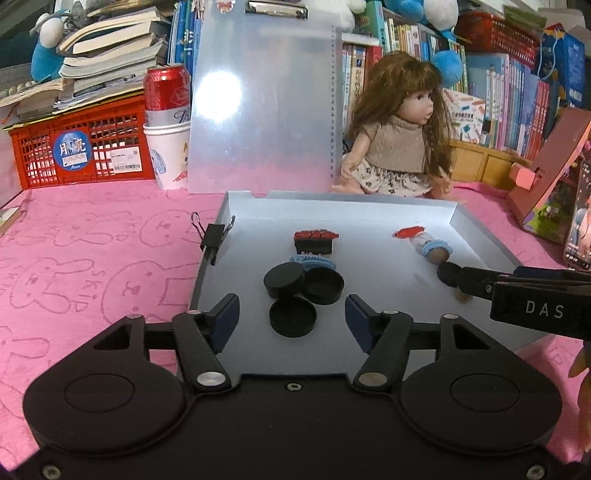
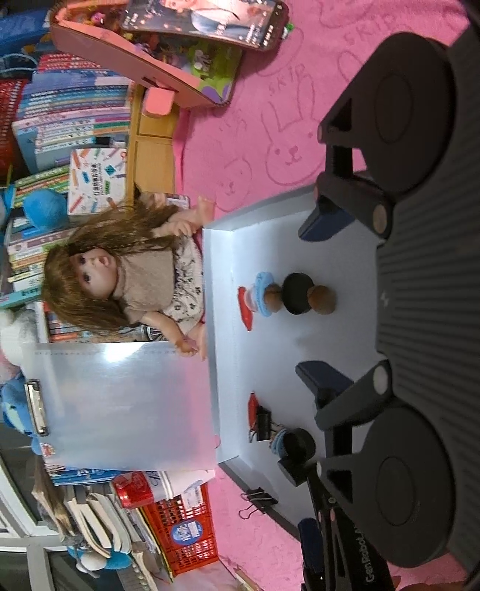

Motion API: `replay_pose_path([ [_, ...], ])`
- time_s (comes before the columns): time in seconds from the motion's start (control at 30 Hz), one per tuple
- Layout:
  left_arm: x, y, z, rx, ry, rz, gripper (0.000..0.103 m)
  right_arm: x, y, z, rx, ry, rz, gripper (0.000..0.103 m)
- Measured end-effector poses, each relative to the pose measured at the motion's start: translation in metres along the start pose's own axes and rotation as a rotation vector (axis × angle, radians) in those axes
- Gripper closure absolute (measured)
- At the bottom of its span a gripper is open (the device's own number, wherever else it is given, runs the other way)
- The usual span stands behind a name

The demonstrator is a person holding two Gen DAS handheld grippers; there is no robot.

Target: Organize rigid objects

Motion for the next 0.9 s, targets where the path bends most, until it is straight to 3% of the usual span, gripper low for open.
replay_pose_path([
  [0.9,-0.016,0.001,-0.096,0.097,0.022,0.014,0.038,-0.026,-0.003,-0.080,0.094,0.021,-0.056,0.013],
])
Point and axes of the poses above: each gripper's, at about its wrist camera, not at the fingertips, and z roughly the way its jaws point, x to its right, y to its underside, the point moved 2 cm from there along z, roughly the way its jaws point, and after that the axes turned 8 degrees about -y, right-handed, at the moved point
